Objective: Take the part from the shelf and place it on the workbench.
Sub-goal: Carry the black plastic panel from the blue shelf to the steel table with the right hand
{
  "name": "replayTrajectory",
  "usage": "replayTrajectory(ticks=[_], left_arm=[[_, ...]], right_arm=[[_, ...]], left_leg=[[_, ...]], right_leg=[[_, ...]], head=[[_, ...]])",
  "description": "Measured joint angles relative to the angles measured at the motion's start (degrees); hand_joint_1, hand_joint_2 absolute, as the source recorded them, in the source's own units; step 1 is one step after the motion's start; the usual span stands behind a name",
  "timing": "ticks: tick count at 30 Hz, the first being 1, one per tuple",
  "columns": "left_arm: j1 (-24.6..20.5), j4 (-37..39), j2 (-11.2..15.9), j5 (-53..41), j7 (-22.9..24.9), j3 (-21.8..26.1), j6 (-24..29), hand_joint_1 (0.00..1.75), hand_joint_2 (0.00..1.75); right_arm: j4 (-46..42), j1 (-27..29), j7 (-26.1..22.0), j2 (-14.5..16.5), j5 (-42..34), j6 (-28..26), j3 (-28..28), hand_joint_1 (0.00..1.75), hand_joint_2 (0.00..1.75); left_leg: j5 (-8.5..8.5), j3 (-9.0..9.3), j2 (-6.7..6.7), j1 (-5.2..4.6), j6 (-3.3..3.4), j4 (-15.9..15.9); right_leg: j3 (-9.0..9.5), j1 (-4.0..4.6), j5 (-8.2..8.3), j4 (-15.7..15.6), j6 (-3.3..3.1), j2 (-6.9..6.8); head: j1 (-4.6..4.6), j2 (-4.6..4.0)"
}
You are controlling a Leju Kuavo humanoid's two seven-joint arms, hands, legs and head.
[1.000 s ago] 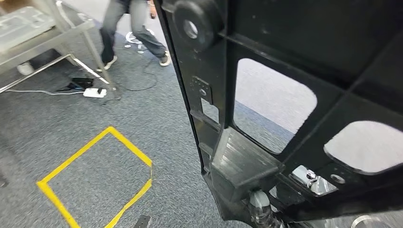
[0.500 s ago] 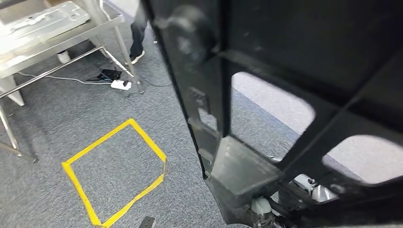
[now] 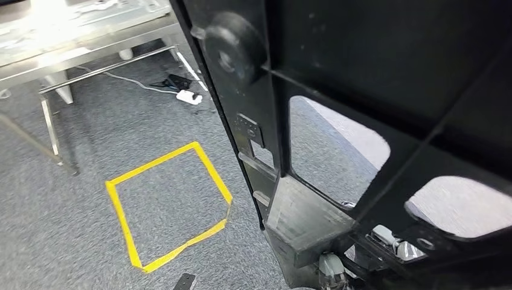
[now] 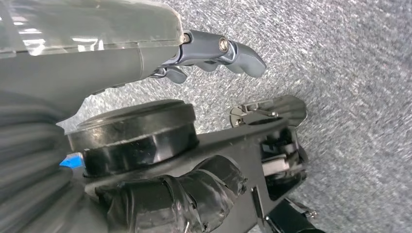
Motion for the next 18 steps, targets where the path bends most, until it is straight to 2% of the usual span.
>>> replayTrajectory(ticks=[1, 2, 3, 4, 6, 7, 9, 10, 11, 12, 13, 14, 15, 16, 18], left_arm=[[0.05, 0.0, 0.02, 0.04, -0.24, -0.08, 0.28, 0.0, 1.75], [0.0, 0.01, 0.07, 0.03, -0.38, -0.11, 0.43, 0.0, 1.75], [-0.07, 0.01, 0.13, 0.03, -0.44, -0.14, 0.47, 0.0, 1.75], [-0.11, 0.02, 0.21, 0.02, -0.47, -0.16, 0.45, 0.0, 1.75], [0.01, 0.03, 0.41, 0.0, -0.46, -0.24, 0.39, 0.0, 1.75], [0.17, 0.03, 0.55, -0.02, -0.49, -0.28, 0.42, 0.0, 1.75], [0.26, 0.04, 0.78, -0.19, -1.07, -0.35, 1.22, 0.0, 1.75], [0.18, 0.04, 0.8, -0.31, -1.68, -0.37, 2.18, 0.0, 1.75], [0.05, 0.04, 0.8, -0.42, -2.4, -0.38, 3.36, 0.0, 1.75], [-0.04, 0.04, 0.8, -0.49, -3.07, -0.38, 4.6, 0.0, 1.75], [-0.05, 0.04, 0.81, -0.51, -3.57, -0.39, 5.63, 0.0, 1.75], [-0.01, 0.04, 0.85, -0.51, -3.87, -0.39, 6.32, 0.0, 1.75], [0.05, 0.04, 0.89, -0.51, -4.05, -0.39, 6.74, 0.0, 1.75], [0.08, 0.04, 0.96, -0.51, -4.14, -0.39, 6.95, 0.0, 1.75], [-0.07, 0.04, 1.17, -0.52, -4.24, -0.39, 7.13, 0.0, 1.75]], right_arm=[[0.0, -0.03, 0.13, 0.0, 0.01, 0.03, 0.0, 1.75, 1.75], [-0.01, -0.05, 0.29, 0.0, 0.02, 0.08, 0.0, 1.75, 1.75], [-0.03, -0.08, 0.45, 0.0, 0.02, 0.11, 0.0, 1.75, 1.75], [-0.04, -0.13, 0.58, 0.0, 0.05, 0.14, 0.0, 1.75, 1.75], [-0.07, -0.29, 0.68, -0.01, 0.11, 0.22, 0.0, 1.75, 1.75], [-0.07, -0.4, 0.68, -0.01, 0.15, 0.27, 0.0, 1.75, 1.75], [-0.13, -0.51, 0.8, -0.02, 0.36, 0.32, 0.0, 1.75, 1.75], [-0.15, -0.52, 0.98, -0.03, 0.54, 0.29, 0.0, 1.75, 1.75], [-0.18, -0.51, 1.23, -0.03, 0.74, 0.26, 0.0, 1.75, 1.75], [-0.18, -0.5, 1.48, -0.03, 0.91, 0.21, 0.0, 1.75, 1.75], [-0.17, -0.49, 1.67, -0.04, 1.01, 0.18, 0.0, 1.75, 1.75], [-0.17, -0.49, 1.78, -0.03, 1.05, 0.13, 0.0, 1.75, 1.75], [-0.18, -0.51, 1.81, -0.04, 1.09, 0.08, 0.0, 1.75, 1.75], [-0.19, -0.53, 1.83, -0.03, 1.11, 0.04, 0.0, 1.75, 1.75], [-0.23, -0.55, 1.86, -0.03, 1.16, 0.02, 0.0, 1.75, 1.75]], left_leg=[[-0.34, 0.0, -0.79, 0.13, -0.27, 0.41], [-0.72, -0.16, -1.52, 0.13, -0.61, 1.06], [-0.99, -0.43, -2.21, 0.13, -0.94, 1.52], [-1.16, -0.77, -2.8, 0.14, -1.26, 1.84], [-1.11, -1.19, -3.84, 0.25, -1.78, 1.82], [-1.23, -1.38, -3.35, 0.24, -2.06, 2.08], [-2.68, -2.9, -0.56, 0.15, -2.71, 5.03], [-4.01, -4.46, 1.26, 0.14, -3.01, 8.12], [-5.43, -6.49, 2.33, 0.25, -3.24, 11.77], [-6.33, -8.44, 2.84, 0.35, -3.36, 15.03], [-6.41, -9.74, 3.07, 0.41, -3.38, 16.93], [-5.42, -9.94, 3.2, 0.43, -3.27, 16.69], [-3.53, -8.96, 3.43, 0.39, -3.01, 14.27], [-1.4, -7.11, 4.03, 0.26, -2.59, 10.36], [0.8, -3.78, 6.02, -0.36, -1.63, 3.7]], right_leg=[[1.41, -0.24, 2.11, -3.66, 0.09, 0.9], [2.78, -0.45, 3.47, -7.06, 0.12, 2.1], [3.74, -0.59, 4.11, -9.28, 0.02, 3.11], [4.18, -0.63, 4.03, -10.28, -0.18, 3.83], [4.33, -0.58, 3.88, -10.36, -0.89, 3.22], [4.51, -0.62, 3.91, -10.53, -1.24, 2.66], [5.04, -0.79, 3.88, -10.91, -1.91, 1.38], [5.29, -0.7, 3.77, -11.0, -2.11, 0.66], [5.46, -0.64, 3.62, -11.03, -2.26, -0.09], [5.62, -0.57, 3.45, -11.03, -2.31, -0.88], [5.8, -0.52, 3.25, -11.02, -2.35, -1.6], [6.04, -0.48, 3.03, -11.02, -2.34, -2.26], [6.37, -0.41, 2.8, -11.04, -2.32, -2.89], [6.76, -0.32, 2.54, -11.07, -2.28, -3.46], [7.44, -0.07, 2.07, -11.29, -2.0, -4.51]], head=[[0.02, -0.01], [0.09, 0.0], [0.14, 0.0], [0.19, 0.0], [0.21, 0.01], [0.19, 0.01], [-0.35, 0.01], [-0.62, 0.0], [-0.89, 0.0], [-0.9, 0.0], [-0.91, 0.0], [-0.93, 0.01], [-0.92, 0.01], [-0.93, 0.01], [-0.87, 0.01]])
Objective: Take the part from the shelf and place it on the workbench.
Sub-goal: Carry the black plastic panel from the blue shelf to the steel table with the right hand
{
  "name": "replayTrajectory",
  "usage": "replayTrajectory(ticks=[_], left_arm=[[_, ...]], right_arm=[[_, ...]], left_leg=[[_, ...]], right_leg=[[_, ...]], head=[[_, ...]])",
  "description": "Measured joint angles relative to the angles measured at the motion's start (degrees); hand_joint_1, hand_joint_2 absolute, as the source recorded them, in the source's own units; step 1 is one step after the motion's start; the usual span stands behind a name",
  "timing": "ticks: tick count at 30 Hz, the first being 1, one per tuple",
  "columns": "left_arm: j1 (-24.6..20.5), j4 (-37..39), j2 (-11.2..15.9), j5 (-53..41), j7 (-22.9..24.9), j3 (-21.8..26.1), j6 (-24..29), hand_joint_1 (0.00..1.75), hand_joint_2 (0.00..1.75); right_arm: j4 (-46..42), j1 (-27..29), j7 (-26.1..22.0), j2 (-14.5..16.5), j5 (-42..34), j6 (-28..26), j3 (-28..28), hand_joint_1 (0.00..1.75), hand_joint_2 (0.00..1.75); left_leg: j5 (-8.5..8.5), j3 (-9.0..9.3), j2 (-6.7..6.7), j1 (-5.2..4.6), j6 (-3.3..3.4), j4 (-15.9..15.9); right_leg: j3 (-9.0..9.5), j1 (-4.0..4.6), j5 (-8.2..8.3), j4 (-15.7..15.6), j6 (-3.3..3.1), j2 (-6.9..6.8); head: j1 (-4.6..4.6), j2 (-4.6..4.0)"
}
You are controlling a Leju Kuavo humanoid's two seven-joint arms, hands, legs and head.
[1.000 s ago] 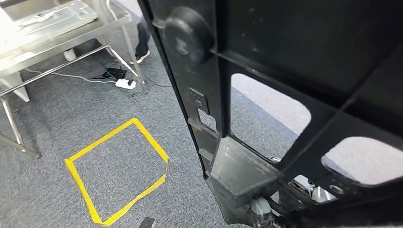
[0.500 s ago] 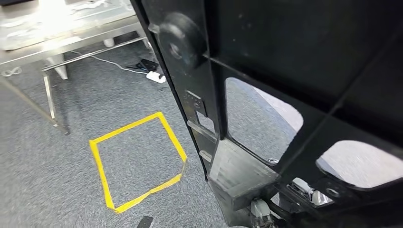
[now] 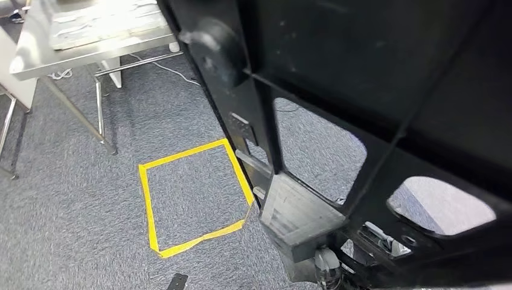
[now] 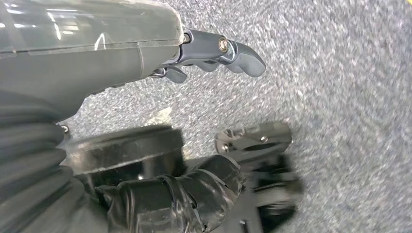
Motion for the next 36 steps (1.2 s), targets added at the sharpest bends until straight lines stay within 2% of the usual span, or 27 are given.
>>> replayTrajectory(ticks=[2, 4, 6, 8, 9, 10, 11, 12, 14, 15, 16, 17, 18, 19, 20, 21, 22, 24, 26, 27, 28, 30, 31, 32, 33, 34, 36], left_arm=[[-0.16, 0.0, 0.19, -0.01, -0.04, 0.0, 0.13, 0.0, 1.75], [0.04, 0.0, 0.28, 0.0, -0.04, 0.0, 0.23, 0.0, 1.75], [0.25, 0.0, 0.34, -0.03, -0.1, -0.01, 0.3, 0.0, 1.75], [0.12, 0.0, 0.32, -0.19, -0.57, -0.02, 0.41, 0.0, 1.75], [0.01, 0.01, 0.28, -0.34, -1.12, -0.02, 0.54, 0.0, 1.75], [-0.06, 0.03, 0.25, -0.55, -1.82, -0.02, 0.7, 0.0, 1.75], [-0.1, 0.12, 0.21, -0.78, -2.54, -0.02, 0.88, 0.0, 1.75], [-0.15, 0.24, 0.18, -0.98, -3.26, -0.02, 1.04, 0.0, 1.75], [-0.28, 0.56, 0.14, -1.41, -4.14, -0.02, 1.21, 0.0, 1.75], [-0.36, 0.71, 0.11, -1.56, -4.43, -0.02, 1.24, 0.0, 1.75], [-0.47, 0.9, 0.1, -1.7, -4.61, -0.02, 1.28, 0.0, 1.75], [-0.55, 1.04, 0.08, -1.85, -4.86, -0.02, 1.31, 0.0, 1.75], [-0.61, 1.17, 0.06, -2.01, -5.18, -0.02, 1.34, 0.0, 1.75], [-0.62, 1.25, 0.04, -2.21, -5.54, -0.01, 1.37, 0.0, 1.75], [-0.56, 1.27, 0.04, -2.42, -5.98, -0.01, 1.38, 0.0, 1.75], [-0.5, 1.28, -0.03, -2.6, -6.36, -0.01, 1.38, 0.0, 1.75], [-0.51, 1.28, -0.09, -2.77, -6.63, 0.0, 1.38, 0.0, 1.75], [-0.74, 1.29, -0.28, -3.09, -6.87, 0.0, 1.37, 0.0, 1.75], [-0.91, 1.29, -0.47, -3.4, -6.86, 0.0, 1.37, 0.0, 1.75], [-0.87, 1.29, -0.54, -3.54, -6.83, 0.0, 1.37, 0.0, 1.75], [-0.8, 1.29, -0.59, -3.64, -6.79, 0.0, 1.37, 0.0, 1.75], [-0.68, 1.29, -0.6, -3.83, -6.71, 0.0, 1.37, 0.0, 1.75], [-0.7, 1.29, -0.59, -3.92, -6.66, 0.01, 1.37, 0.0, 1.75], [-0.77, 1.28, -0.58, -3.99, -6.61, 0.01, 1.38, 0.0, 1.75], [-0.8, 1.28, -0.57, -4.05, -6.53, 0.02, 1.38, 0.0, 1.75], [-0.79, 1.27, -0.56, -4.08, -6.39, 0.02, 1.38, 0.0, 1.75], [-0.55, 1.27, -0.56, -4.11, -6.04, 0.02, 1.37, 0.0, 1.75]], right_arm=[[-0.05, -0.02, 0.05, 0.01, 0.01, 0.0, 0.0, 1.75, 1.75], [-0.11, -0.11, 0.1, 0.01, 0.01, -0.01, 0.0, 1.75, 1.75], [-0.19, -0.18, 0.16, -0.01, 0.01, -0.01, 0.0, 1.75, 1.75], [-0.23, -0.15, 0.24, -0.01, 0.04, -0.02, 0.0, 1.75, 1.75], [-0.24, -0.11, 0.28, -0.01, 0.11, -0.02, 0.0, 1.75, 1.75], [-0.23, -0.08, 0.38, -0.01, 0.21, 0.01, 0.0, 1.75, 1.75], [-0.23, -0.06, 0.5, -0.01, 0.31, 0.05, 0.0, 1.75, 1.75], [-0.23, -0.07, 0.61, -0.01, 0.4, 0.12, 0.0, 1.75, 1.75], [-0.23, -0.14, 0.77, -0.02, 0.53, 0.28, 0.0, 1.75, 1.75], [-0.2, -0.19, 0.81, -0.03, 0.59, 0.36, 0.0, 1.75, 1.75], [-0.2, -0.22, 0.84, -0.03, 0.68, 0.42, 0.0, 1.75, 1.75], [-0.21, -0.26, 0.9, -0.03, 0.87, 0.49, 0.0, 1.75, 1.75], [-0.21, -0.32, 0.98, -0.03, 1.19, 0.57, 0.0, 1.75, 1.75], [-0.25, -0.39, 1.17, -0.03, 1.67, 0.66, 0.0, 1.75, 1.75], [-0.25, -0.52, 1.47, -0.04, 2.29, 0.78, 0.0, 1.75, 1.75], [-0.25, -0.61, 1.78, -0.05, 2.91, 0.87, 0.01, 1.75, 1.75], [-0.26, -0.72, 2.05, -0.07, 3.45, 0.96, 0.01, 1.75, 1.75], [-0.26, -0.86, 2.34, -0.08, 4.08, 1.07, 0.03, 1.75, 1.75], [-0.26, -0.92, 2.66, -0.08, 4.28, 1.13, 0.04, 1.75, 1.75], [-0.25, -0.93, 2.81, -0.08, 4.25, 1.19, 0.05, 1.75, 1.75], [-0.25, -0.96, 2.87, -0.08, 3.99, 1.25, 0.05, 1.75, 1.75], [-0.25, -1.12, 2.79, -0.08, 3.0, 1.37, 0.07, 1.75, 1.75], [-0.25, -1.23, 2.72, -0.08, 2.41, 1.47, 0.07, 1.75, 1.75], [-0.25, -1.31, 2.65, -0.08, 1.95, 1.65, 0.07, 1.75, 1.75], [-0.25, -1.42, 2.6, -0.08, 1.66, 1.9, 0.07, 1.75, 1.75], [-0.25, -1.51, 2.57, -0.08, 1.48, 2.16, 0.09, 1.75, 1.75], [-0.22, -1.8, 2.55, -0.08, 1.36, 2.5, 0.15, 1.75, 1.75]], left_leg=[[-0.18, 0.87, 0.72, -0.54, 0.46, -1.9], [0.03, 1.13, -0.43, -0.36, 0.64, -2.54], [0.32, 1.94, -1.57, 0.14, 1.07, -3.53], [0.43, 2.46, -2.68, 0.36, 1.46, -3.98], [0.4, 2.5, -3.35, 0.32, 1.62, -3.95], [0.32, 2.52, -4.12, 0.28, 1.67, -3.9], [0.23, 2.56, -4.9, 0.25, 1.7, -3.81], [0.08, 2.63, -5.79, 0.25, 1.68, -3.66], [-0.32, 2.72, -7.39, 0.33, 1.37, -3.1], [-0.55, 2.61, -8.05, 0.39, 1.14, -2.78], [-0.75, 2.33, -8.66, 0.39, 0.88, -2.37], [-0.83, 1.98, -9.17, 0.47, 0.58, -2.16], [-0.82, 1.67, -9.76, 0.55, 0.2, -2.07], [-0.75, 1.43, -10.34, 0.63, -0.15, -2.07], [-0.74, 1.33, -10.31, 0.74, -0.49, -2.1], [-1.02, 1.16, -9.25, 0.63, -0.82, -1.64], [-1.8, 0.49, -7.62, 0.57, -1.11, -0.22], [-4.55, -2.46, -4.1, 0.58, -1.73, 5.75], [-6.6, -6.03, -3.04, 0.9, -2.1, 12.23], [-6.42, -6.76, -2.89, 1.0, -2.15, 13.39], [-5.27, -6.38, -2.83, 1.05, -2.08, 12.49], [-1.5, -2.85, -2.68, 0.91, -1.47, 5.68], [-0.55, -0.82, -2.36, 0.65, -0.97, 2.02], [-0.43, 0.78, -2.06, 0.31, -0.54, -0.71], [-1.0, 1.75, -1.82, -0.01, -0.17, -2.39], [-1.8, 2.44, -1.72, -0.2, 0.15, -3.35], [-1.95, 4.4, -2.09, -0.12, 0.83, -4.97]], right_leg=[[0.36, 0.17, -0.25, -0.35, 0.53, -0.95], [0.83, 0.24, -0.5, -0.68, 1.19, -1.56], [0.42, 0.21, -1.88, 1.09, 1.62, 0.38], [-2.54, 0.14, -4.81, 7.04, 1.68, 3.23], [-4.8, 0.14, -6.16, 10.87, 1.7, 3.86], [-6.73, 0.15, -6.65, 13.68, 1.76, 4.1], [-7.85, 0.15, -6.06, 14.68, 1.79, 4.19], [-8.16, 0.13, -4.46, 13.85, 1.8, 4.27], [-5.87, 0.0, 0.35, 6.86, 1.7, 5.1], [-4.71, -0.14, 1.75, 3.76, 1.65, 6.47], [-3.94, -0.24, 2.47, 1.67, 1.59, 7.8], [-3.72, -0.26, 2.41, 0.99, 1.46, 8.74], [-3.68, -0.18, 2.18, 0.89, 1.26, 9.3], [-3.55, -0.11, 2.31, 0.71, 0.96, 8.87], [-3.34, -0.14, 2.37, 0.53, 0.58, 8.21], [-3.05, -0.22, 2.4, 0.29, 0.24, 7.65], [-2.73, -0.36, 2.37, 0.04, -0.08, 7.0], [-2.19, -0.32, 2.05, -0.22, -0.55, 5.84], [-1.82, -0.18, 1.49, -0.23, -0.71, 4.79], [-1.58, -0.14, 1.18, -0.23, -0.67, 4.42], [-1.24, -0.1, 0.82, -0.24, -0.62, 4.14], [-0.26, -0.04, 0.07, -0.3, -0.45, 3.74], [0.18, 0.05, -0.33, -0.42, -0.24, 3.51], [0.59, 0.03, -0.65, -0.76, 0.08, 3.35], [1.06, 0.0, -0.82, -1.29, 0.45, 3.16], [1.66, 0.02, -0.64, -1.66, 0.92, 3.03], [2.66, -0.03, -0.01, -1.59, 1.61, 3.03]], head=[[0.08, -0.01], [0.1, -0.01], [0.33, 0.0], [0.89, 0.0], [1.09, 0.0], [1.25, 0.0], [1.28, 0.0], [1.28, 0.0], [1.31, 0.0], [1.35, -0.01], [1.37, -0.01], [1.4, -0.01], [1.44, -0.01], [1.46, -0.01], [1.51, -0.01], [1.42, -0.01], [1.22, -0.01], [0.85, 0.0], [0.8, 0.0], [0.78, 0.0], [0.78, 0.0], [0.76, 0.0], [0.8, 0.0], [0.79, 0.0], [0.85, 0.0], [0.87, 0.0], [0.98, -0.01]])
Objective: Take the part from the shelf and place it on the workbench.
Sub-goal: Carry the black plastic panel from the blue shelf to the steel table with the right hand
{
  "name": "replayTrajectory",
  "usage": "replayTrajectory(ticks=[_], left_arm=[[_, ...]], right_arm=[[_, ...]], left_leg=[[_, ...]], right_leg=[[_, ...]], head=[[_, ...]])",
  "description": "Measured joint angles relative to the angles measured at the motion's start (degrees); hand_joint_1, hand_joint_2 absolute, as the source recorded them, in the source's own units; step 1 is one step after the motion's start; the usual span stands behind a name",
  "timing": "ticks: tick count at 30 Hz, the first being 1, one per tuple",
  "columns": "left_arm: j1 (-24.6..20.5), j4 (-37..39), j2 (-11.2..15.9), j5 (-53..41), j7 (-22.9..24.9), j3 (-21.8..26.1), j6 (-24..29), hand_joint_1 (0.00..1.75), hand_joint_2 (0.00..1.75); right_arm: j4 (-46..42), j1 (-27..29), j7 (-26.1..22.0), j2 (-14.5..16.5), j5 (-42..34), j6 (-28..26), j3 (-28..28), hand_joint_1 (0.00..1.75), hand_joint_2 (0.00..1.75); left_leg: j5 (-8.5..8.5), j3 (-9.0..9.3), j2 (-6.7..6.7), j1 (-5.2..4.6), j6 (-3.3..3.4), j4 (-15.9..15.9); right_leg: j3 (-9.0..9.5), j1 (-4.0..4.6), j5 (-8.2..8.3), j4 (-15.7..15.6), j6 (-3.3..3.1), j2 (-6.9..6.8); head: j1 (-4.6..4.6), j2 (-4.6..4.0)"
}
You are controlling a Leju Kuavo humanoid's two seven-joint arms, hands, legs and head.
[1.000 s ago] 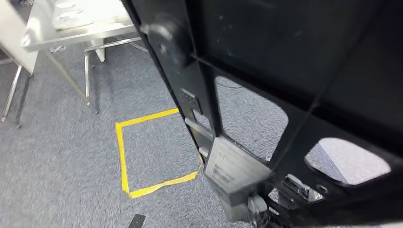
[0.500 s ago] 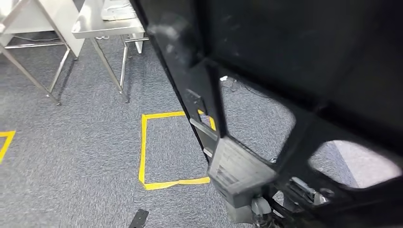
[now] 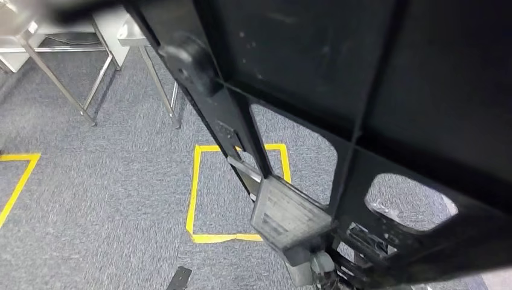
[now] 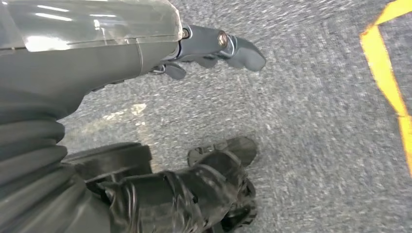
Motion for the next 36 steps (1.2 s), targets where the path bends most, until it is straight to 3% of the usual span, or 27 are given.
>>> replayTrajectory(ticks=[1, 2, 4, 6, 7, 8, 9, 12, 13, 14, 15, 16, 18, 19, 20, 22, 23, 24, 25, 27, 28, 29, 31, 33, 36], left_arm=[[0.13, 0.0, 0.01, -0.03, 0.19, 0.0, 0.0, 0.0, 1.75], [0.18, 0.0, 0.01, -0.07, 0.37, 0.0, 0.0, 0.0, 1.75], [0.2, 0.0, -0.01, -0.14, 0.75, 0.0, -0.01, 0.0, 1.75], [0.31, 0.0, -0.06, -0.21, 1.16, 0.0, -0.07, 0.0, 1.75], [0.44, 0.0, -0.08, -0.27, 1.32, 0.0, -0.11, 0.0, 1.75], [0.58, 0.0, -0.1, -0.35, 1.47, 0.0, -0.15, 0.0, 1.75], [0.69, 0.0, -0.11, -0.42, 1.57, 0.0, -0.18, 0.0, 1.75], [0.8, -0.01, -0.1, -0.5, 1.84, 0.0, -0.29, 0.0, 1.75], [0.74, -0.01, -0.08, -0.51, 1.92, 0.0, -0.34, 0.0, 1.75], [0.6, -0.02, -0.07, -0.52, 2.01, 0.0, -0.42, 0.0, 1.75], [0.37, -0.03, -0.07, -0.52, 2.1, 0.0, -0.5, 0.0, 1.75], [0.16, -0.08, -0.13, -0.52, 2.15, 0.0, -0.59, 0.0, 1.75], [-0.31, -0.2, -0.32, -0.52, 2.25, 0.01, -0.76, 0.0, 1.75], [-0.4, -0.26, -0.42, -0.53, 2.28, 0.01, -0.8, 0.0, 1.75], [-0.36, -0.28, -0.46, -0.52, 2.35, 0.02, -0.84, 0.0, 1.75], [-0.09, -0.28, -0.5, -0.51, 2.64, 0.02, -0.87, 0.0, 1.75], [0.03, -0.28, -0.5, -0.51, 2.86, 0.02, -0.9, 0.0, 1.75], [0.09, -0.28, -0.5, -0.51, 3.11, 0.02, -0.96, 0.0, 1.75], [0.15, -0.28, -0.46, -0.51, 3.36, 0.02, -1.02, 0.0, 1.75], [0.22, -0.28, -0.35, -0.51, 3.75, 0.02, -1.16, 0.0, 1.75], [0.24, -0.29, -0.31, -0.51, 3.93, 0.02, -1.24, 0.0, 1.75], [0.22, -0.3, -0.28, -0.53, 4.06, 0.02, -1.3, 0.0, 1.75], [0.1, -0.32, -0.3, -0.56, 4.25, 0.02, -1.38, 0.0, 1.75], [0.05, -0.33, -0.33, -0.57, 4.29, 0.02, -1.4, 0.0, 1.75], [0.06, -0.33, -0.35, -0.57, 4.33, 0.02, -1.44, 0.0, 1.75]], right_arm=[[0.03, -0.14, -0.01, 0.0, -0.03, 0.07, 0.04, 1.75, 1.75], [0.05, -0.26, -0.02, 0.0, -0.08, 0.13, 0.07, 1.75, 1.75], [0.1, -0.34, -0.02, 0.0, -0.3, 0.34, 0.14, 1.75, 1.75], [0.15, -0.31, 0.01, 0.0, -0.66, 0.63, 0.21, 1.75, 1.75], [0.19, -0.3, 0.02, -0.01, -0.83, 0.73, 0.26, 1.75, 1.75], [0.26, -0.29, 0.04, -0.02, -0.98, 0.79, 0.29, 1.75, 1.75], [0.37, -0.26, 0.05, -0.04, -1.12, 0.81, 0.33, 1.75, 1.75], [0.69, 0.01, 0.05, -0.1, -1.53, 0.83, 0.46, 1.75, 1.75], [0.7, 0.09, 0.05, -0.11, -1.65, 0.8, 0.49, 1.75, 1.75], [0.69, 0.05, 0.05, -0.13, -1.77, 0.77, 0.51, 1.75, 1.75], [0.65, -0.03, 0.03, -0.14, -1.86, 0.75, 0.51, 1.75, 1.75], [0.59, -0.17, -0.07, -0.15, -1.94, 0.76, 0.52, 1.75, 1.75], [0.56, -0.3, -0.38, -0.15, -2.13, 0.83, 0.53, 1.75, 1.75], [0.56, -0.3, -0.55, -0.15, -2.22, 0.87, 0.53, 1.75, 1.75], [0.57, -0.27, -0.66, -0.15, -2.31, 0.89, 0.54, 1.75, 1.75], [0.62, -0.24, -0.74, -0.15, -2.46, 0.89, 0.55, 1.75, 1.75], [0.62, -0.24, -0.74, -0.15, -2.5, 0.88, 0.55, 1.75, 1.75], [0.63, -0.24, -0.74, -0.15, -2.54, 0.88, 0.55, 1.75, 1.75], [0.63, -0.23, -0.74, -0.15, -2.55, 0.88, 0.55, 1.75, 1.75], [0.71, -0.21, -0.76, -0.15, -2.6, 0.87, 0.55, 1.75, 1.75], [0.74, -0.2, -0.77, -0.15, -2.63, 0.86, 0.55, 1.75, 1.75], [0.78, -0.2, -0.78, -0.15, -2.67, 0.85, 0.55, 1.75, 1.75], [0.78, -0.22, -0.8, -0.16, -2.69, 0.83, 0.55, 1.75, 1.75], [0.8, -0.26, -0.81, -0.17, -2.69, 0.82, 0.55, 1.75, 1.75], [0.94, -0.15, -0.81, -0.17, -2.69, 0.81, 0.55, 1.75, 1.75]], left_leg=[[0.03, 1.14, -0.16, 0.12, 0.38, -0.67], [0.02, 2.29, -0.27, 0.18, 0.68, -1.16], [-0.73, 4.03, -0.43, 0.2, 0.97, -1.82], [-2.13, 6.18, -0.7, 0.18, 0.98, -2.28], [-3.03, 7.54, -0.88, 0.18, 0.93, -2.48], [-4.06, 9.01, -1.06, 0.19, 0.86, -2.64], [-5.23, 10.44, -1.2, 0.2, 0.75, -2.73], [-9.18, 13.96, -1.38, 0.06, 0.21, -2.78], [-9.85, 14.91, -1.38, 0.03, -0.1, -2.72], [-9.81, 15.25, -1.37, 0.09, -0.31, -1.81], [-8.67, 14.6, -1.31, 0.19, -0.5, 0.56], [-6.73, 12.73, -1.26, 0.31, -0.71, 4.75], [-4.46, 6.45, -1.02, 0.47, -1.25, 14.4], [-5.36, 3.32, -0.91, 0.58, -1.58, 17.61], [-8.17, 0.61, -0.82, 0.68, -1.81, 19.1], [-14.78, -3.04, -0.78, 0.81, -1.95, 18.56], [-16.89, -4.14, -0.77, 0.8, -1.85, 16.98], [-16.21, -4.57, -0.77, 0.76, -1.59, 14.34], [-13.05, -4.62, -0.76, 0.64, -1.16, 11.01], [-2.82, -3.94, -0.76, 0.29, -0.31, 5.22], [0.55, -3.62, -0.77, 0.07, -0.09, 3.79], [1.95, -3.41, -0.81, -0.11, 0.0, 3.11], [1.95, -2.38, -0.95, -0.09, 0.24, 1.92], [2.51, -1.14, -1.01, 0.26, 0.82, 0.5], [2.38, -0.68, -0.94, 0.29, 1.48, 0.12]], right_leg=[[-0.38, -0.02, 0.46, 1.52, 0.15, 0.21], [-1.87, -0.07, 0.59, 4.13, 0.17, 0.47], [-7.06, 0.05, -0.45, 11.35, 0.09, 0.96], [-12.08, 0.33, -4.52, 15.51, 0.25, 1.19], [-13.63, 0.4, -6.67, 15.28, 0.32, 1.25], [-14.49, 0.41, -7.61, 13.55, 0.35, 1.28], [-14.87, 0.36, -6.14, 10.64, 0.33, 1.28], [-14.42, 0.58, 7.43, 2.93, -0.11, 1.2], [-13.9, 0.78, 9.68, 2.33, -0.52, 1.36], [-13.2, 1.05, 9.05, 2.38, -0.98, 1.55], [-12.33, 1.14, 8.14, 2.56, -1.42, 1.81], [-11.4, 1.05, 7.26, 2.57, -1.85, 1.9], [-9.33, 0.94, 5.7, 2.5, -2.44, 1.66], [-8.24, 0.92, 4.99, 2.35, -2.63, 1.51], [-7.09, 0.91, 4.37, 2.15, -2.75, 1.47], [-4.96, 0.89, 3.14, 1.73, -2.84, 1.69], [-3.98, 0.89, 2.49, 1.56, -2.79, 1.85], [-3.1, 0.92, 1.87, 1.47, -2.72, 1.96], [-2.39, 0.91, 1.22, 1.35, -2.64, 2.02], [-1.34, 0.89, 0.15, 1.12, -2.23, 2.15], [-1.08, 0.82, -0.23, 0.88, -1.88, 2.24], [-0.73, 0.78, -0.52, 0.53, -1.46, 2.33], [-0.08, 0.87, -0.97, -0.1, -0.6, 2.3], [-0.76, 0.96, -2.65, 2.28, -0.03, 2.12], [-6.63, 0.87, -6.98, 12.4, 0.32, 2.0]], head=[[0.1, 0.0], [0.27, -0.01], [0.58, 0.0], [0.71, 0.0], [0.78, 0.0], [0.88, 0.0], [1.06, 0.0], [1.6, -0.01], [1.69, -0.01], [1.76, 0.0], [1.82, 0.01], [1.87, 0.01], [1.74, 0.01], [1.68, 0.01], [1.64, 0.01], [1.64, 0.01], [1.62, 0.01], [1.61, 0.01], [1.62, 0.01], [1.82, 0.0], [1.92, 0.0], [2.0, 0.0], [2.05, 0.01], [2.32, 0.01], [2.7, 0.01]])
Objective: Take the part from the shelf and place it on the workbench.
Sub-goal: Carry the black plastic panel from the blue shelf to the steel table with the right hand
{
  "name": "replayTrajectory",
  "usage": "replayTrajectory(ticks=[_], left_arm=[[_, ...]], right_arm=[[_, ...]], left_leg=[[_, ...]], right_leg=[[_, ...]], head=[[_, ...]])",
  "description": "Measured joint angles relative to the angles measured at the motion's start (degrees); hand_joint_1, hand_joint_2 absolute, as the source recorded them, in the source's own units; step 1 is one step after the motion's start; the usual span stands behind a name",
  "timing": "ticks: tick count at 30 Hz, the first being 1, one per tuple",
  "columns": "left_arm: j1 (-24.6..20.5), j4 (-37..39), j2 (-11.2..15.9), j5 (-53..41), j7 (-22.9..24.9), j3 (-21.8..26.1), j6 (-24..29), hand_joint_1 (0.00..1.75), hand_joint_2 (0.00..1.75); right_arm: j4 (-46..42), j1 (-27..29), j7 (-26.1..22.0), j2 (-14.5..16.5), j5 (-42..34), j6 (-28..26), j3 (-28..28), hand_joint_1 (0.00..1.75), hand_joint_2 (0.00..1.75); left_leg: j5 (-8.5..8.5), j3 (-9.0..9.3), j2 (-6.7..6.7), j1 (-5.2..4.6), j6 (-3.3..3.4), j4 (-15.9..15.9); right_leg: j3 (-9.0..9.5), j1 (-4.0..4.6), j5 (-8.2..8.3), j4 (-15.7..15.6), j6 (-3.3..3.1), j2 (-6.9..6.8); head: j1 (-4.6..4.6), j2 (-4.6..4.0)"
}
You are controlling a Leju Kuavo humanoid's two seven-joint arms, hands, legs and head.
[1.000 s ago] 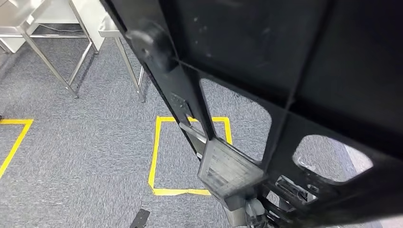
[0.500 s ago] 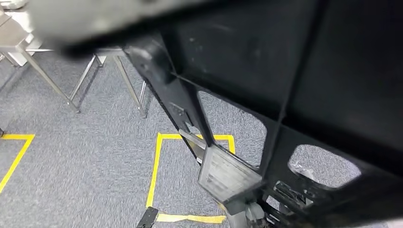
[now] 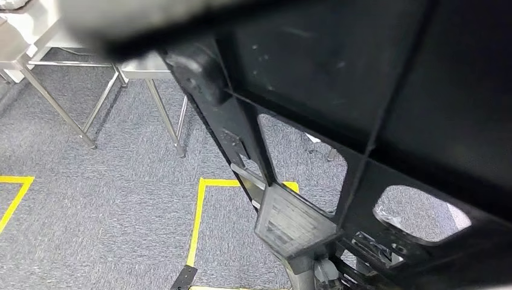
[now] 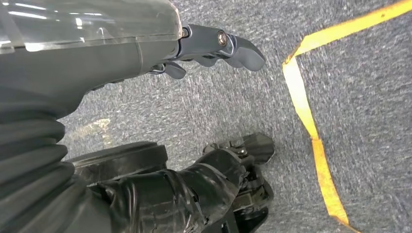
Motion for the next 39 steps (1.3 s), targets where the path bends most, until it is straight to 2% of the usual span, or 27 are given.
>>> replayTrajectory(ticks=[1, 2, 3, 5, 6, 7, 10, 12, 13, 15, 16, 17, 18, 20, 21, 23, 26, 27, 29, 31, 32, 33, 34, 35, 37, 38, 39], left_arm=[[0.04, 0.0, 0.0, 0.0, 0.01, 0.0, -0.03, 0.0, 1.75], [0.09, 0.0, 0.0, 0.0, 0.01, 0.0, -0.05, 0.0, 1.75], [0.13, 0.0, -0.01, 0.0, 0.01, 0.0, -0.09, 0.0, 1.75], [0.14, 0.0, -0.02, 0.01, 0.19, 0.0, -0.33, 0.0, 1.75], [0.1, -0.01, -0.02, 0.03, 0.43, 0.0, -0.56, 0.0, 1.75], [0.07, -0.01, -0.02, 0.07, 0.71, 0.0, -0.89, 0.0, 1.75], [0.02, -0.03, 0.03, 0.22, 1.17, 0.0, -1.91, 0.0, 1.75], [-0.05, -0.08, 0.12, 0.26, 1.17, 0.0, -2.31, 0.0, 1.75], [-0.08, -0.11, 0.16, 0.26, 1.16, 0.0, -2.42, 0.0, 1.75], [-0.06, -0.15, 0.15, 0.26, 1.16, 0.0, -2.61, 0.0, 1.75], [0.01, -0.15, 0.15, 0.26, 1.16, 0.0, -2.67, 0.0, 1.75], [0.09, -0.15, 0.15, 0.26, 1.19, 0.0, -2.71, 0.0, 1.75], [0.15, -0.15, 0.16, 0.23, 1.25, 0.0, -2.72, 0.0, 1.75], [0.16, -0.15, 0.17, 0.13, 1.59, 0.0, -2.72, 0.0, 1.75], [0.13, -0.15, 0.19, 0.08, 1.81, 0.0, -2.73, 0.0, 1.75], [0.08, -0.14, 0.21, 0.01, 2.23, 0.0, -2.75, 0.0, 1.75], [0.2, -0.14, 0.27, -0.03, 2.69, 0.0, -2.78, 0.0, 1.75], [0.23, -0.14, 0.32, -0.03, 2.81, 0.0, -2.78, 0.0, 1.75], [0.23, -0.13, 0.39, -0.05, 2.9, 0.0, -2.78, 0.0, 1.75], [0.24, -0.14, 0.4, -0.05, 2.96, 0.0, -2.8, 0.0, 1.75], [0.3, -0.14, 0.4, -0.05, 2.99, 0.0, -2.83, 0.0, 1.75], [0.37, -0.14, 0.4, -0.05, 3.03, 0.0, -2.85, 0.0, 1.75], [0.44, -0.14, 0.4, -0.05, 3.07, 0.0, -2.87, 0.0, 1.75], [0.49, -0.13, 0.4, -0.05, 3.09, 0.0, -2.87, 0.0, 1.75], [0.48, -0.13, 0.41, -0.05, 3.13, 0.0, -2.91, 0.0, 1.75], [0.39, -0.13, 0.42, -0.04, 3.16, 0.0, -2.92, 0.0, 1.75], [0.22, -0.14, 0.42, -0.04, 3.19, 0.0, -2.93, 0.0, 1.75]], right_arm=[[0.07, 0.05, 0.01, 0.0, 0.0, 0.0, 0.0, 1.75, 1.75], [0.12, 0.07, 0.01, 0.0, 0.0, 0.0, 0.0, 1.75, 1.75], [0.15, 0.07, 0.0, 0.0, 0.0, 0.0, 0.0, 1.75, 1.75], [0.21, 0.07, -0.01, -0.01, -0.01, 0.01, 0.0, 1.75, 1.75], [0.25, 0.06, -0.03, -0.01, -0.03, 0.02, 0.0, 1.75, 1.75], [0.29, 0.07, -0.07, -0.02, -0.09, 0.04, 0.0, 1.75, 1.75], [0.36, 0.01, -0.21, -0.03, -0.33, 0.1, 0.0, 1.75, 1.75], [0.38, -0.04, -0.32, -0.04, -0.47, 0.14, 0.0, 1.75, 1.75], [0.39, -0.06, -0.45, -0.04, -0.54, 0.15, 0.0, 1.75, 1.75], [0.44, -0.07, -0.74, -0.04, -0.72, 0.31, 0.0, 1.75, 1.75], [0.48, -0.04, -0.85, -0.04, -0.82, 0.41, 0.0, 1.75, 1.75], [0.51, -0.02, -0.89, -0.04, -0.91, 0.53, 0.0, 1.75, 1.75], [0.54, -0.01, -0.9, -0.04, -0.97, 0.61, 0.0, 1.75, 1.75], [0.54, -0.01, -0.92, -0.04, -1.05, 0.74, 0.0, 1.75, 1.75], [0.55, -0.04, -0.94, -0.04, -1.11, 0.79, 0.0, 1.75, 1.75], [0.58, -0.06, -0.97, -0.04, -1.23, 0.84, 0.0, 1.75, 1.75], [0.62, -0.13, -0.99, -0.04, -1.31, 0.82, 0.0, 1.75, 1.75], [0.62, -0.17, -1.01, -0.04, -1.32, 0.81, 0.0, 1.75, 1.75], [0.65, -0.16, -1.01, -0.04, -1.33, 0.81, 0.0, 1.75, 1.75], [0.68, -0.09, -1.02, -0.04, -1.33, 0.81, 0.0, 1.75, 1.75], [0.72, -0.04, -1.02, -0.04, -1.34, 0.81, 0.0, 1.75, 1.75], [0.78, 0.0, -1.02, -0.04, -1.36, 0.81, 0.0, 1.75, 1.75], [0.86, 0.07, -1.02, -0.04, -1.38, 0.81, 0.0, 1.75, 1.75], [0.95, 0.14, -1.02, -0.05, -1.4, 0.81, 0.0, 1.75, 1.75], [1.14, 0.38, -1.06, -0.05, -1.46, 0.81, 0.0, 1.75, 1.75], [1.15, 0.44, -1.09, -0.05, -1.49, 0.8, 0.0, 1.75, 1.75], [1.11, 0.44, -1.13, -0.05, -1.52, 0.79, 0.0, 1.75, 1.75]], left_leg=[[-0.25, 0.07, -0.01, -0.04, 0.04, 0.1], [-0.54, 0.19, -0.05, -0.08, 0.03, 0.24], [-0.93, 0.4, -0.12, -0.1, -0.03, 0.47], [-1.81, 0.75, -0.29, -0.16, -0.3, 1.09], [-2.28, 0.85, -0.38, -0.27, -0.51, 1.48], [-2.58, 0.83, -0.45, -0.34, -0.73, 1.73], [-3.21, 0.83, -0.49, -0.42, -1.52, 1.88], [-4.36, 0.03, -0.33, -0.34, -2.32, 3.92], [-5.44, -1.38, -0.22, -0.15, -2.73, 6.62], [-7.6, -5.91, -0.01, 0.34, -3.4, 14.11], [-7.8, -7.98, 0.08, 0.59, -3.63, 16.88], [-6.78, -9.08, 0.15, 0.75, -3.76, 17.54], [-4.72, -9.04, 0.19, 0.83, -3.78, 16.02], [0.15, -6.6, 0.26, 0.79, -3.52, 9.0], [1.25, -5.13, 0.29, 0.54, -3.27, 5.98], [0.44, -3.32, 0.31, 0.02, -2.53, 3.0], [-0.73, -1.22, 0.19, 0.05, -1.19, 0.86], [-1.0, -0.29, 0.16, 0.09, -0.75, 0.38], [-1.89, 1.57, 0.1, -0.02, -0.12, -0.27], [-3.34, 3.39, 0.03, -0.14, 0.18, -0.39], [-4.22, 4.5, -0.06, -0.18, 0.2, -0.4], [-5.16, 5.74, -0.18, -0.21, 0.15, -0.4], [-6.17, 7.06, -0.29, -0.22, 0.07, -0.39], [-7.28, 8.32, -0.36, -0.22, -0.04, -0.38], [-9.65, 10.53, -0.45, -0.33, -0.43, -0.12], [-10.6, 11.38, -0.45, -0.37, -0.73, -0.12], [-11.01, 11.97, -0.46, -0.35, -1.02, 0.2]], right_leg=[[-1.71, 0.0, -0.04, 2.04, 0.09, 0.0], [-2.51, 0.0, 0.99, 2.19, 0.14, -0.01], [-2.35, 0.0, 3.16, 0.21, 0.13, -0.02], [0.0, 0.06, 7.96, -7.04, -0.15, -0.02], [1.06, 0.11, 9.46, -9.96, -0.41, -0.02], [1.55, 0.2, 9.99, -11.37, -0.69, -0.01], [1.88, 0.15, 9.72, -11.97, -1.62, 0.02], [2.6, -0.22, 9.46, -12.43, -2.29, -0.11], [3.02, -0.36, 9.25, -12.57, -2.52, -0.22], [3.69, -0.43, 8.56, -12.6, -2.73, -0.34], [4.1, -0.45, 8.13, -12.59, -2.7, -0.33], [4.65, -0.49, 7.61, -12.59, -2.62, -0.3], [5.33, -0.56, 7.06, -12.59, -2.51, -0.26], [6.87, -0.74, 5.84, -12.8, -2.09, -0.27], [7.43, -0.77, 5.31, -13.02, -1.74, -0.3], [8.29, -0.77, 4.88, -13.71, -0.95, -0.36], [8.61, -0.68, 5.97, -12.46, 0.03, -0.4], [7.41, -0.7, 6.42, -10.33, 0.13, -0.39], [2.85, -0.66, 5.82, -3.6, 0.01, -0.37], [-2.4, -0.47, 2.35, 1.51, 0.0, -0.36], [-4.24, -0.4, 0.53, 2.06, 0.06, -0.37], [-5.32, -0.39, -0.41, 1.13, 0.12, -0.37], [-5.83, -0.39, 0.25, -1.02, 0.11, -0.37], [-6.01, -0.41, 3.21, -4.01, 0.04, -0.38], [-5.63, -0.14, 11.3, -8.66, -0.35, -0.4], [-5.24, 0.04, 13.98, -9.65, -0.65, -0.33], [-4.74, 0.28, 14.64, -9.77, -0.97, -0.26]], head=[[0.02, 0.0], [0.03, 0.0], [0.03, 0.0], [0.05, -0.01], [0.07, -0.01], [0.06, -0.01], [0.05, 0.0], [-0.14, 0.0], [-0.27, 0.0], [-0.45, 0.0], [-0.44, 0.0], [-0.44, 0.0], [-0.45, -0.01], [-0.42, -0.01], [-0.4, -0.01], [-0.29, 0.0], [-0.11, -0.01], [0.03, -0.01], [0.28, 0.0], [0.31, -0.01], [0.32, -0.01], [0.32, -0.01], [0.34, -0.01], [0.36, -0.01], [0.36, 0.0], [0.33, 0.0], [0.33, -0.01]])
